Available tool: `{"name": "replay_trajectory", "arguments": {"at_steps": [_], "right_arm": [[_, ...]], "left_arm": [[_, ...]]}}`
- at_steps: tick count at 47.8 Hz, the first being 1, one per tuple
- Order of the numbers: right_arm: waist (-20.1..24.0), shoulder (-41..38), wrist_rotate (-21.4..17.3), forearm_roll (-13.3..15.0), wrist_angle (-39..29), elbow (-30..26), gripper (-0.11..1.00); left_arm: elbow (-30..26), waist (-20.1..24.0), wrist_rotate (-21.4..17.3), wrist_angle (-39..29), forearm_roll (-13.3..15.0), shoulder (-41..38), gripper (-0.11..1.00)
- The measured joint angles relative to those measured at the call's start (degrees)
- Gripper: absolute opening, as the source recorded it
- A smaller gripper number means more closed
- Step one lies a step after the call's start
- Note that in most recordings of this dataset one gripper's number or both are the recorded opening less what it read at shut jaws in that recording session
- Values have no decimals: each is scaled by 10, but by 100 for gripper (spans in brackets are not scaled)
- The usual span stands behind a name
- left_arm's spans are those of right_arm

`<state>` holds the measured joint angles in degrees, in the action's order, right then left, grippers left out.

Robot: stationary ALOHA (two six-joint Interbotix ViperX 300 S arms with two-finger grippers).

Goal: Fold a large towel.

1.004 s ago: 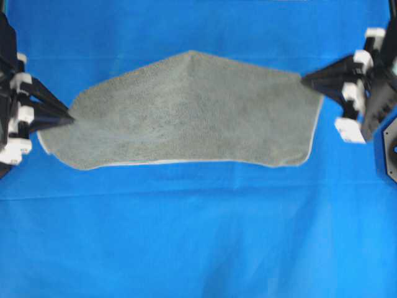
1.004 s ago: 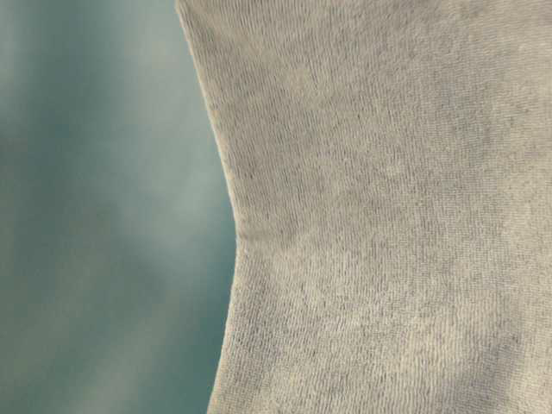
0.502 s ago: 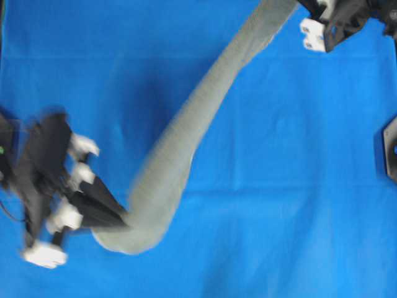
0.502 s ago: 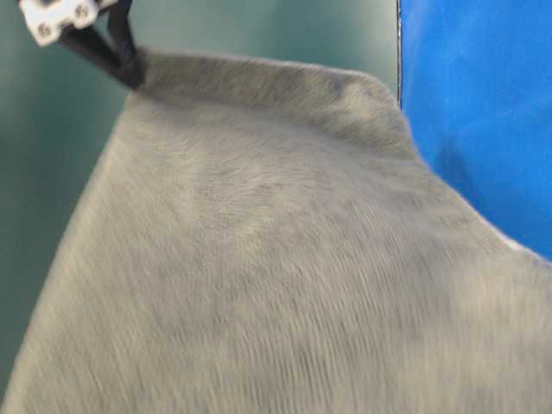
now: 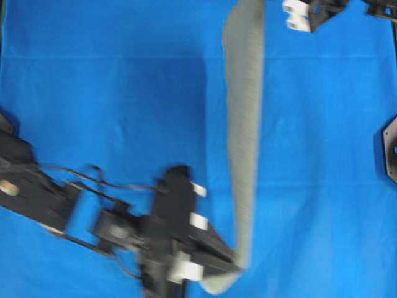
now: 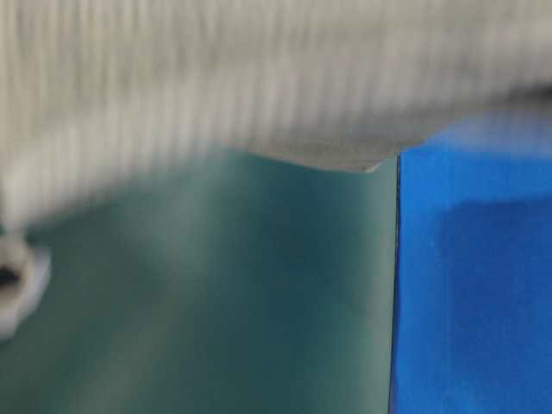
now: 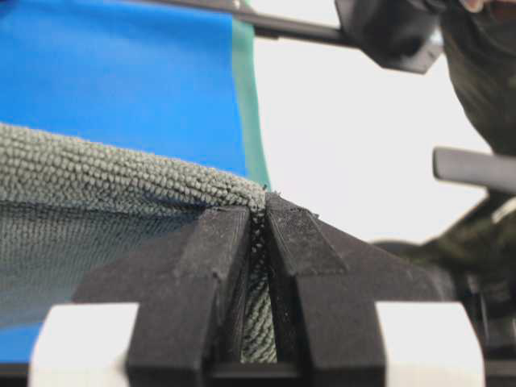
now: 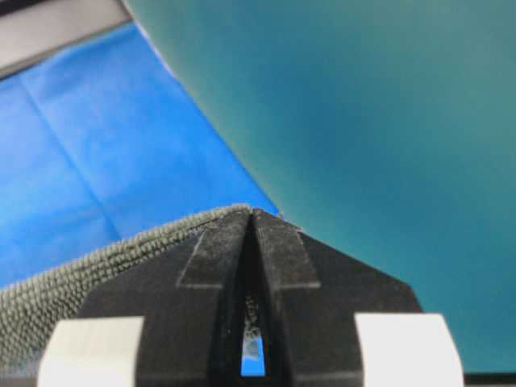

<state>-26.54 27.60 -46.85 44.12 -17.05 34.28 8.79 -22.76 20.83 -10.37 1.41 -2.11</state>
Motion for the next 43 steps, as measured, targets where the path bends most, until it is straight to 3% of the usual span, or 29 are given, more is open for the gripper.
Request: {"name": "replay_trajectory", "arguments": {"at_steps": [11, 19, 25, 35, 40, 43], "right_arm": [[1, 127, -1, -6, -63, 57, 2], [2, 103, -1, -7, -89, 63, 2], [3, 20, 8, -7, -89, 50, 2], [2, -184, 15, -5, -38, -25, 2], [2, -274, 18, 5, 3, -77, 2], [2, -319, 19, 14, 23, -105, 2]], "left_arm": [[-121, 1, 0, -8, 0, -96, 4], [-127, 2, 12, -33, 0, -104, 4], [-69, 1, 70, -50, 0, -91, 4], [124, 0, 258, -46, 0, -19, 4], [208, -7, 324, -41, 0, 14, 4], [251, -12, 345, -40, 0, 36, 4]]}}
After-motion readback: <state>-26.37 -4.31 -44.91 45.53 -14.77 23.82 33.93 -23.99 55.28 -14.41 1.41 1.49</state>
